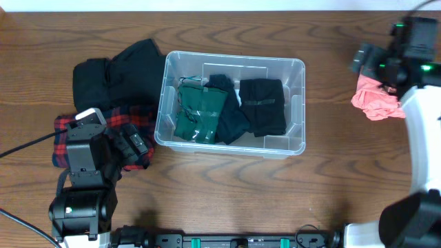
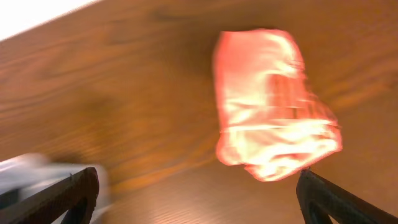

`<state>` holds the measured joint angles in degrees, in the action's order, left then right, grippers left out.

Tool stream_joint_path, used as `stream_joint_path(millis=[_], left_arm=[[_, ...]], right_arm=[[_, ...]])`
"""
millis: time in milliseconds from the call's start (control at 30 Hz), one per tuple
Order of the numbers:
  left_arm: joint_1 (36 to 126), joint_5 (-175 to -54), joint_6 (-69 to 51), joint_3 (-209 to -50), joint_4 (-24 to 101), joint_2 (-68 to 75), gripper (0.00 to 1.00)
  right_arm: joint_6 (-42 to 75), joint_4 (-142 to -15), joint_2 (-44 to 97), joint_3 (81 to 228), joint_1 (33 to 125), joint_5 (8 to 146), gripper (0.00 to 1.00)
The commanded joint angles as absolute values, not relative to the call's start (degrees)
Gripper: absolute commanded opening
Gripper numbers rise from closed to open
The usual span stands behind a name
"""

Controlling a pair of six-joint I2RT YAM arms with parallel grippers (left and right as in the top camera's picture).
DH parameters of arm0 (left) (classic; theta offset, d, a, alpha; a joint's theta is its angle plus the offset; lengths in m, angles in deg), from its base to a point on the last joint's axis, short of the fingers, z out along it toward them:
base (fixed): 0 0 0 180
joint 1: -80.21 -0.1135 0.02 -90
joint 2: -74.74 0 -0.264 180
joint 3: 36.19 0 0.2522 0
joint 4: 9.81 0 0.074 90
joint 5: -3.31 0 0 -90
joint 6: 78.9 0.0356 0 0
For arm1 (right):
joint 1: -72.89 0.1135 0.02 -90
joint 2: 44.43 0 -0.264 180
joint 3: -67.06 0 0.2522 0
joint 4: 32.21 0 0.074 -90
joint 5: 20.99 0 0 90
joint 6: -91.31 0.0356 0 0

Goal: Pack container
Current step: 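Move the right gripper to the pink shirt and grasp it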

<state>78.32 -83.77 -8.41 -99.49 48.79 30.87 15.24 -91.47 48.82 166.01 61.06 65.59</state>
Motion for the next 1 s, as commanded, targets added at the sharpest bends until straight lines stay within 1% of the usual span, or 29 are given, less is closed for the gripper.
stream_joint_path(millis=[0, 133, 267, 500, 667, 700, 733, 767, 800, 867, 933, 967], left_arm=[[78.04, -84.17, -8.3, -100.6, 48.94, 31.02, 0.98], [78.04, -84.17, -8.3, -100.6, 48.94, 31.02, 0.98], [78.04, -84.17, -8.3, -100.6, 48.94, 31.02, 0.98], [78.04, -84.19, -8.32, -100.6, 48.9, 31.02, 0.98], [78.04, -84.3, -9.88, -100.6, 48.9, 31.02, 0.98], [78.04, -84.62, -9.85, -100.6, 48.87, 31.02, 0.98], [78.04, -84.62, -9.85, -100.6, 48.9, 31.02, 0.98], [78.04, -84.6, -9.83, -100.6, 48.9, 31.02, 0.98], [78.04, -84.62, -9.83, -100.6, 48.9, 31.02, 0.98], [78.04, -84.6, -9.83, -100.6, 48.9, 31.02, 0.98], [78.04, -84.6, -9.83, -100.6, 48.9, 31.02, 0.98], [78.04, -84.62, -9.83, -100.6, 48.9, 31.02, 0.98]], right_arm=[[8.64, -90.92, 52.97, 165.47, 54.68, 68.56, 0.99], [2.39, -88.17, 59.4, 165.47, 48.67, 74.22, 0.99], [0.93, -86.53, 65.21, 165.47, 45.74, 75.49, 0.99], [-3.51, -83.86, 73.08, 165.47, 45.04, 75.53, 0.99], [-3.51, -83.4, 76.93, 165.47, 45.1, 75.73, 0.99], [-3.51, -83.47, 77.6, 165.47, 45.1, 75.84, 0.94], [-3.53, -83.69, 78.0, 165.47, 45.1, 76.19, 0.86], [-3.51, -83.9, 78.22, 165.47, 45.1, 76.43, 0.74], [-3.51, -84.12, 78.22, 165.47, 45.1, 76.85, 0.59], [-3.49, -84.58, 77.67, 165.57, 45.15, 78.44, 0.37], [-3.49, -85.0, 76.18, 165.6, 45.21, 81.09, 0.18], [-3.47, -85.13, 75.11, 165.6, 45.28, 82.27, 0.1]])
